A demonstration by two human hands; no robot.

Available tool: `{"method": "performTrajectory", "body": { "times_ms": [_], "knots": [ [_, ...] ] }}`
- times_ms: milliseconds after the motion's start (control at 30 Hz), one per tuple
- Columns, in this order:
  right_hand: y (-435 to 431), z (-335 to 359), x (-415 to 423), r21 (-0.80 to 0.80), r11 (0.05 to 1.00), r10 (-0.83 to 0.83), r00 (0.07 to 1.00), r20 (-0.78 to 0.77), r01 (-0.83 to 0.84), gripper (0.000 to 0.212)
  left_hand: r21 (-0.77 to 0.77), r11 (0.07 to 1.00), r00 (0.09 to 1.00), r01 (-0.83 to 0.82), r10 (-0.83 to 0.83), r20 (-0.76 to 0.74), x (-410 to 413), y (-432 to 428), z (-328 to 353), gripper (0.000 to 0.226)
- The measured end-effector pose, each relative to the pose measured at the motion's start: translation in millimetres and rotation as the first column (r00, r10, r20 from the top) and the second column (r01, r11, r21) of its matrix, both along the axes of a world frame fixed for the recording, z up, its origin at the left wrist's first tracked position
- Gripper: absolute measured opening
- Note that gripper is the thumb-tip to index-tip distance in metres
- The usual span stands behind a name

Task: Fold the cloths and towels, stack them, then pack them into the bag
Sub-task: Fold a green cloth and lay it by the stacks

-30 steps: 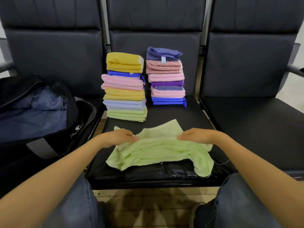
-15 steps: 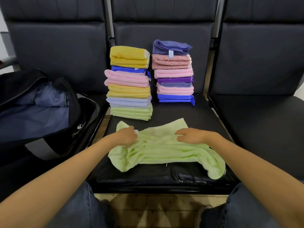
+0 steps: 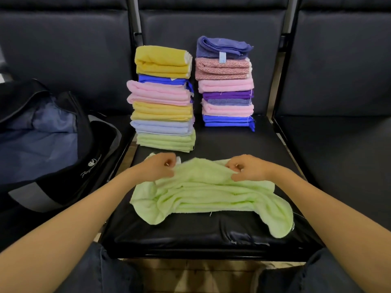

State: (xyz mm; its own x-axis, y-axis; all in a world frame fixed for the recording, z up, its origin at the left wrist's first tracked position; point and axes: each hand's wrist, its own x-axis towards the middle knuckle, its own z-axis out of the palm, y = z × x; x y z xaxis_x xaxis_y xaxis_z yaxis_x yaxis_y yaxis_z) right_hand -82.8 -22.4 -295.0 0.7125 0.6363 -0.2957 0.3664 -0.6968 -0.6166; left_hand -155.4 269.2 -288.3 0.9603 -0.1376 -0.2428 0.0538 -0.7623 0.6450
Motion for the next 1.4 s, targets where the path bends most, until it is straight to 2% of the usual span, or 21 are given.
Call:
{"method": "performTrajectory", "body": {
  "times_ms": [67,133,167,233,300,433,633,733,800,867,933,967,1067,1167,1267,1333,1400],
  "knots": [
    [1,-2,-2,-0.087,0.995,0.027,0.989,-0.148,-0.040,0.049,0.035,0.996,0.972,0.083,-0.073,-0.224,-3,4,0,0.030],
    [3,-6,-3,-0.108,0.993,-0.057,0.979,-0.194,0.037,0.055,-0.036,0.998,0.941,0.045,-0.054,-0.335,-4,5,2,0.038],
    [3,-8,-3,-0.090,0.994,-0.078,0.982,-0.170,0.063,0.053,-0.090,0.996,0.936,-0.017,-0.015,-0.351,-3,4,4,0.042],
    [3,-10,-2,-0.105,0.994,-0.043,0.994,-0.099,0.032,0.035,-0.108,0.990,0.941,-0.091,0.050,-0.335,0,3,2,0.044],
    [5,-8,-4,-0.166,0.986,0.017,0.997,-0.080,-0.030,0.030,-0.032,0.999,0.958,-0.030,0.019,-0.288,0,3,-3,0.032],
    [6,-2,-4,-0.173,0.984,0.031,0.999,-0.032,-0.036,0.036,-0.061,0.998,0.954,0.010,-0.028,-0.300,-2,7,-8,0.035],
    [-4,5,3,-0.350,0.927,0.138,0.990,-0.009,-0.133,0.021,0.013,0.992,0.933,0.122,-0.110,-0.343,-1,1,-9,0.021],
    [-10,3,3,-0.264,0.961,0.090,0.996,0.019,-0.082,0.024,-0.018,0.997,0.953,0.079,-0.081,-0.291,-1,5,-11,0.016],
    [-10,1,3,-0.135,0.991,-0.005,0.999,0.038,0.010,0.021,-0.048,0.999,0.985,-0.023,0.015,-0.170,-1,8,-7,0.020],
    [-8,0,1,-0.110,0.993,-0.055,0.998,-0.011,0.053,0.011,-0.092,0.985,0.990,-0.144,0.143,-0.015,0,8,-4,0.034],
    [-6,-2,0,-0.177,0.984,-0.042,0.998,-0.043,0.034,0.012,-0.082,0.969,0.966,-0.234,0.241,0.095,2,8,-5,0.038],
    [-4,-2,-1,-0.221,0.975,-0.024,0.999,-0.045,0.014,0.013,-0.032,0.970,0.964,-0.242,0.244,0.104,4,8,-7,0.036],
    [2,3,-2,-0.399,0.916,0.054,0.998,0.010,-0.046,0.017,0.218,0.963,0.988,-0.156,0.149,0.051,5,5,-13,0.031],
    [5,5,0,-0.513,0.857,0.092,0.994,0.058,-0.050,0.019,0.292,0.948,0.991,-0.129,0.136,-0.002,7,-1,-18,0.029],
    [0,7,2,-0.439,0.899,0.018,1.000,0.022,-0.007,0.026,0.369,0.917,0.988,-0.153,0.144,0.054,8,-3,-23,0.031],
    [-8,11,6,-0.345,0.937,-0.076,0.996,-0.044,0.056,0.035,0.315,0.919,0.969,-0.239,0.201,0.146,9,3,-20,0.034],
    [-20,16,7,-0.230,0.961,-0.189,0.973,-0.132,0.155,0.037,0.193,0.923,0.934,-0.334,0.296,0.200,10,10,-12,0.035]
  ]
}}
